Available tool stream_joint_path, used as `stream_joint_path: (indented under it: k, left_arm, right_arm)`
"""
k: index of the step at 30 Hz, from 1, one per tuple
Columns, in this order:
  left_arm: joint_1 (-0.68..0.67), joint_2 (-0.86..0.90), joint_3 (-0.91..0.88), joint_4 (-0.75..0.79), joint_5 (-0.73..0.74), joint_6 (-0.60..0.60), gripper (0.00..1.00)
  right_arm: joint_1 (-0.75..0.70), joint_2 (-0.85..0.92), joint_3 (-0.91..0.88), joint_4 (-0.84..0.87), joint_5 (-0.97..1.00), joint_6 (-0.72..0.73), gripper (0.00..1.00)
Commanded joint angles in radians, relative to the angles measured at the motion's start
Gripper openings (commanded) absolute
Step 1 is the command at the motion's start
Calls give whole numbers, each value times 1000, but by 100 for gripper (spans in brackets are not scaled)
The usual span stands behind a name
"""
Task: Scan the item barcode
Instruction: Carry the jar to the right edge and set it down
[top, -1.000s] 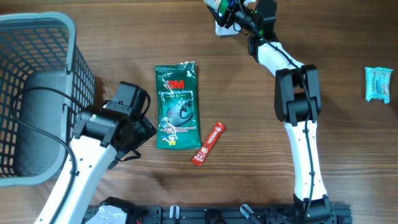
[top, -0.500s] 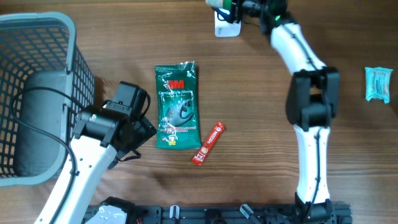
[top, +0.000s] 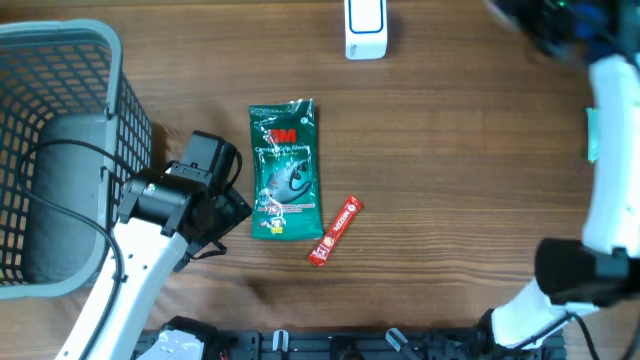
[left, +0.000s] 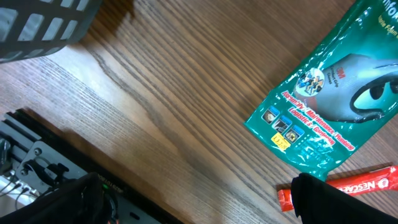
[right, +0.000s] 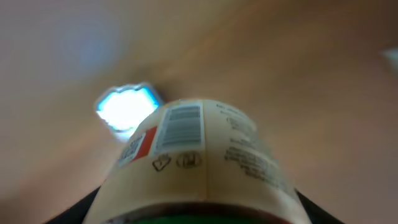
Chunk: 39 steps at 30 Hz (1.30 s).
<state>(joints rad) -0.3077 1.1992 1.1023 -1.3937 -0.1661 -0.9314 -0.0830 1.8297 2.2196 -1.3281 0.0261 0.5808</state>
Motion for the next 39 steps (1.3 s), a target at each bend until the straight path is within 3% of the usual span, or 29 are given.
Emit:
stream_joint_path:
  k: [1, 6, 11, 17, 24, 29, 30, 31, 32, 39]
  left_arm:
    - [-5, 0, -1, -1, -3, -16, 100]
    - [-5, 0, -1, -1, -3, -16, 100]
    - [-5, 0, -1, 0, -3, -16, 100]
    - [-5, 0, -1, -1, -2, -16, 100]
    - [-5, 0, -1, -1, -2, -16, 100]
    - [-5, 0, -1, -1, -2, -16, 100]
    - [-5, 0, -1, -1, -3, -16, 100]
    - [-5, 0, -1, 0, -3, -16, 100]
    - [-5, 0, -1, 0, -3, -16, 100]
    - [-5, 0, -1, -1, -3, -16, 100]
  right_arm:
    - [-65, 51, -84, -135, 468, -26, 32]
    - [-158, 52, -323, -93, 484, 76, 32]
    - [-265, 52, -629, 201, 475, 75, 47]
    - [-431, 52, -839, 468, 354, 76, 45]
    - [-595, 56, -859, 627, 129, 33, 49]
    - [-616, 63, -859, 679, 103, 23, 63]
    - [-616, 63, -859, 678, 95, 22, 70]
    - [-615, 63, -858, 675, 78, 21, 91]
    - [-615, 62, -858, 669, 68, 22, 99]
    - [-614, -28, -686, 434, 45, 115, 100]
